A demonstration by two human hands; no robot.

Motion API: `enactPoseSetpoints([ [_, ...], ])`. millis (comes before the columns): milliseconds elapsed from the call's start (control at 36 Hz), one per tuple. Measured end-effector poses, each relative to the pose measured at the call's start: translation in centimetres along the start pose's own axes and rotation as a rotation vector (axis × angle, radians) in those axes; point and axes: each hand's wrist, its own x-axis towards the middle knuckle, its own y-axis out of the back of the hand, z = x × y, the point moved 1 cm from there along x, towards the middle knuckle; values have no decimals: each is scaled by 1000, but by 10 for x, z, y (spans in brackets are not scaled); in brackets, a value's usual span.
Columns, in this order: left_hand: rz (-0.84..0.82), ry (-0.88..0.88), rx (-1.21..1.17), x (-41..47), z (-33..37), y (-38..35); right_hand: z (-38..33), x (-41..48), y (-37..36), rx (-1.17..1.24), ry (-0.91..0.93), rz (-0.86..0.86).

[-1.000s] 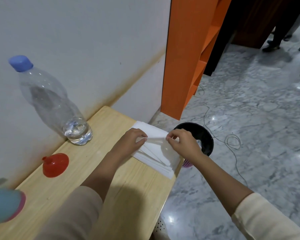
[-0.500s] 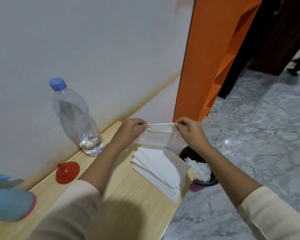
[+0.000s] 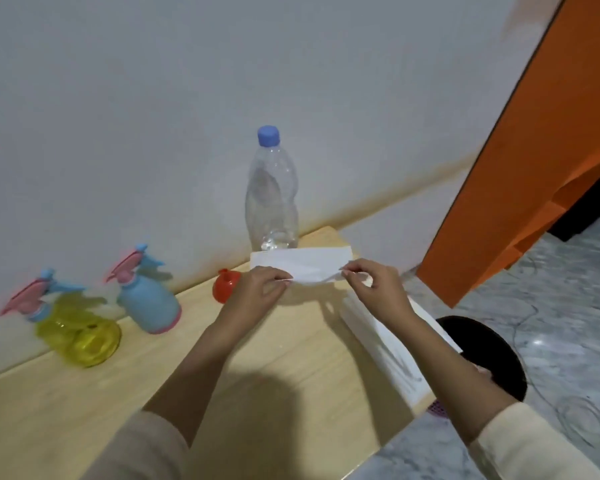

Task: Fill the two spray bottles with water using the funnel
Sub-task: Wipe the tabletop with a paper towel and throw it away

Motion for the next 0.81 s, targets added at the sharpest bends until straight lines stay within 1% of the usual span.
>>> enactPoseSetpoints([
  [83,-56,111,-16,-41,-38,-3,5,-22,-33,-3,-32,-86],
  [194,-57,222,-26,-89,-74,-14,16,-53,-66,3,-90,-191],
  [361,-108,295,-58,-136,-95,-28,33,-90,-94,-51,-124,-277],
  [417,-111,310,-69,-146,-100,-33,36,-100,-97,-51,-144,-272],
  [500,-77,283,-88,-154,-104,-38,40,-113,-100,-60,-170,-267],
  [583,-65,237,-88,-159,-105,-39,48,-123,-103,-150,-80,-219],
  [639,-47,217,-53,-163,-106,-37,52,-128,-107,-240,-2,-125],
  [722,87,198,27,-173,-114,-28,42,-135,-121,-276,8,34],
  [750,144,201,57,-178,-116,-25,36,-138,-128,-287,-21,55],
  [806,218,269,136,-191,-127,-17,25,-144,-149,-334,-109,6],
])
